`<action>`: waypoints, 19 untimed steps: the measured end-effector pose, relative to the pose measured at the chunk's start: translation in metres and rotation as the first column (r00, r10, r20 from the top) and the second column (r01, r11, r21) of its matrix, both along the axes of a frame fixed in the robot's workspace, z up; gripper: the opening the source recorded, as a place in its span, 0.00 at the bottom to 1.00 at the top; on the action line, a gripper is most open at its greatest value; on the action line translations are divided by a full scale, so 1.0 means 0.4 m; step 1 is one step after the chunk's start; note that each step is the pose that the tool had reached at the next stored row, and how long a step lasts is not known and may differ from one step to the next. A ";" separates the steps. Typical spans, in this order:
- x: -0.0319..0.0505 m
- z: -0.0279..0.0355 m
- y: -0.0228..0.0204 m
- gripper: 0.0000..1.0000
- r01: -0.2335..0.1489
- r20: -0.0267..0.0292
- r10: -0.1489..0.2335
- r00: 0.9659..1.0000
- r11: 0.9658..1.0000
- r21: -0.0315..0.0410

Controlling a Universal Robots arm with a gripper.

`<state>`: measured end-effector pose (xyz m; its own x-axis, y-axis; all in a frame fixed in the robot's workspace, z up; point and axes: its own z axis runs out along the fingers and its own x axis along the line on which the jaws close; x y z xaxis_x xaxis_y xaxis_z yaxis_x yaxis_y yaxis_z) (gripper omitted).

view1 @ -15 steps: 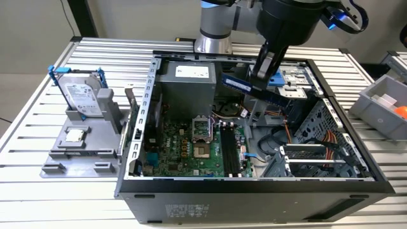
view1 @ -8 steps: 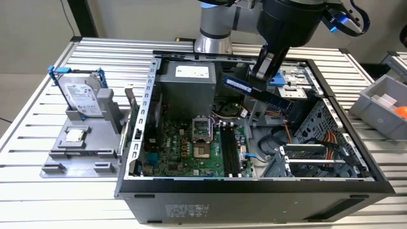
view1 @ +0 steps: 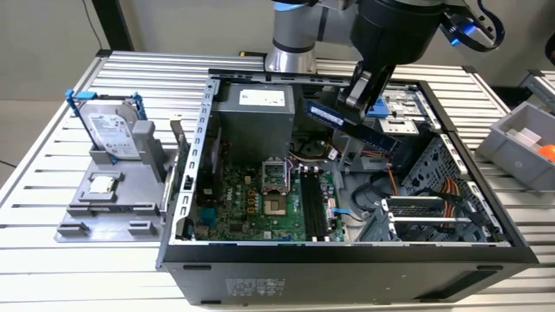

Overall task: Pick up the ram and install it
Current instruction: 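Insert the ram into the slot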

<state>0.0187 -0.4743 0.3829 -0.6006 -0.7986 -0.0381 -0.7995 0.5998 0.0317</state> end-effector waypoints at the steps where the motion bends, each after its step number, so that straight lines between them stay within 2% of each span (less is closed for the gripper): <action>1: 0.000 0.000 0.000 0.00 0.010 0.000 -0.010 1.000 1.000 0.000; 5: 0.000 0.000 -0.001 0.00 0.051 0.000 -0.051 0.999 0.999 0.000; 9: 0.000 0.000 -0.001 0.00 0.091 0.000 -0.091 0.996 0.996 0.000; 14: 0.000 0.000 -0.002 0.00 0.144 0.000 -0.144 0.990 0.990 0.000; 19: 0.000 0.000 -0.002 0.00 0.196 0.000 -0.196 0.981 0.981 0.000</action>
<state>0.0187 -0.4752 0.3828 -0.7454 -0.6655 -0.0382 -0.6666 0.7448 0.0318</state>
